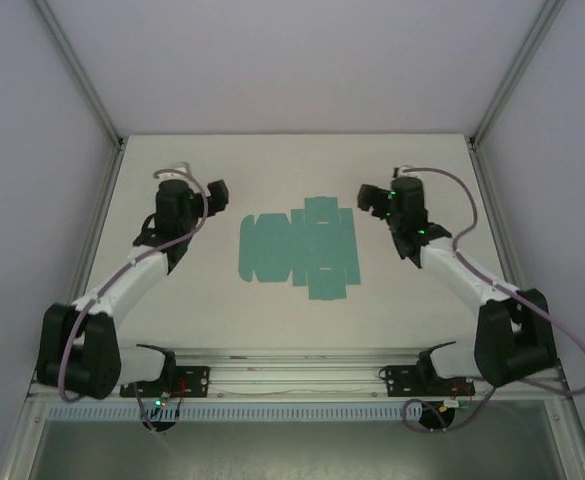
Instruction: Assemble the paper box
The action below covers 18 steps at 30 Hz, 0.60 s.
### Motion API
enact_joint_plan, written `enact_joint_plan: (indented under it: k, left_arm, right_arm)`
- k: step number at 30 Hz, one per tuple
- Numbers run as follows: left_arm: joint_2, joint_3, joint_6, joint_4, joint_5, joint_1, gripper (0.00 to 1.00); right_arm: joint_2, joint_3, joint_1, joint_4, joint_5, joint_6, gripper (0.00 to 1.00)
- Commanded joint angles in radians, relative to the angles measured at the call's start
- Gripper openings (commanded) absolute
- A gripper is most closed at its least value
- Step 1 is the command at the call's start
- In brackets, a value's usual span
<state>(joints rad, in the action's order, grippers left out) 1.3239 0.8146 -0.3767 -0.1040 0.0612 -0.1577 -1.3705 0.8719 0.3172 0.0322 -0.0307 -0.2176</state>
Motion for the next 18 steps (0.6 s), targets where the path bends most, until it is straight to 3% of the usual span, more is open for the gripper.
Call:
enact_joint_plan:
  k: [1, 7, 9, 13, 18]
  left_arm:
    - [0.076, 0.069, -0.121, 0.274, 0.129, -0.014, 1.00]
    - [0.273, 0.206, -0.115, 0.449, 0.310, -0.025, 0.99]
    - [0.326, 0.254, -0.106, 0.519, 0.315, -0.025, 0.98]
    - [0.400, 0.273, -0.094, 0.505, 0.440, -0.029, 0.94]
    - [0.484, 0.290, -0.082, 0.517, 0.497, -0.048, 0.87]
  right_arm:
    - [-0.102, 0.067, 0.046, -0.220, -0.075, -0.135, 0.81]
    - [-0.311, 0.206, 0.081, -0.380, -0.130, -0.195, 0.61]
    - [-0.369, 0.236, 0.082, -0.403, -0.133, -0.207, 0.58]
    - [-0.456, 0.292, 0.082, -0.466, -0.120, -0.216, 0.53]
    - [-0.508, 0.292, 0.082, -0.485, -0.120, -0.227, 0.45]
